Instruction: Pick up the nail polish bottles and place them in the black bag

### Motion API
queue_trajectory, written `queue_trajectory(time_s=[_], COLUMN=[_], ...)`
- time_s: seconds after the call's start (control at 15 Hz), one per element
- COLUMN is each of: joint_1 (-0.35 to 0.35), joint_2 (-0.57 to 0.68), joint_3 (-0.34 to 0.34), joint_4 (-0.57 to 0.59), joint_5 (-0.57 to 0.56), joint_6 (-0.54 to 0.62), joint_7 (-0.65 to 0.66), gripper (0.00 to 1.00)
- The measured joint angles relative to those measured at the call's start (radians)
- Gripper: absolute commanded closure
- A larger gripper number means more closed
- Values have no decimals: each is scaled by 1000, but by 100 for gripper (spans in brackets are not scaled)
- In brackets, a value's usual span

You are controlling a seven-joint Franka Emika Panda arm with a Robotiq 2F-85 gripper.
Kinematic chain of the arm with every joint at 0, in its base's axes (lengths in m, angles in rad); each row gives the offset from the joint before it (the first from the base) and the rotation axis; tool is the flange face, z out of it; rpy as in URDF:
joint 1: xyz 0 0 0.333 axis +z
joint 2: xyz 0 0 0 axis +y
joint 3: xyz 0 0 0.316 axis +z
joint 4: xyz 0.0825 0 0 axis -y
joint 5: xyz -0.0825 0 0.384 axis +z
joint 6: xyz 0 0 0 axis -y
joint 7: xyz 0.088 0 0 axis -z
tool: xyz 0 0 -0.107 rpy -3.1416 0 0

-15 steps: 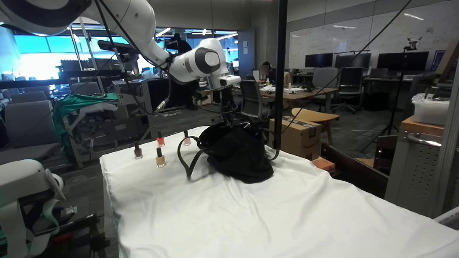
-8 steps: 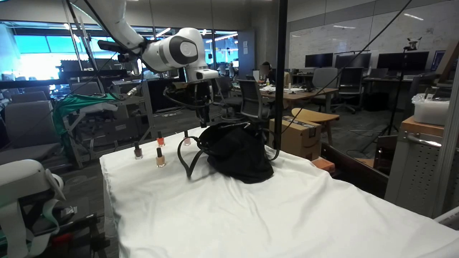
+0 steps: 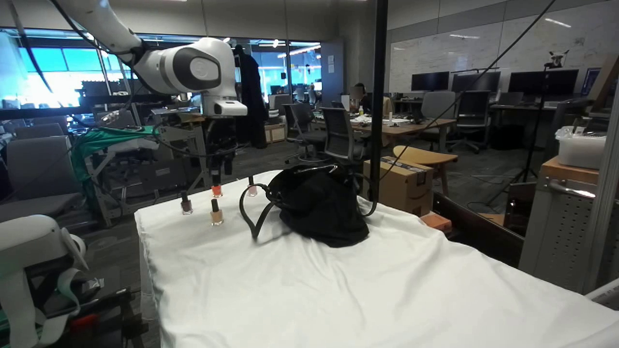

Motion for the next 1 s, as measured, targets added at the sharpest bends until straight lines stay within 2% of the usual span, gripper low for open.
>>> queue_trajectory(time_s=[0.2, 0.47, 1.0], joint_1=[0, 0, 3], joint_2=[-61, -91, -84], joint_3=[39, 82, 141], joint_4=[-118, -217, -264], joint_5=[41, 45, 52], joint_6=[43, 130, 259], joint_7=[1, 23, 33], gripper=[0, 0, 0])
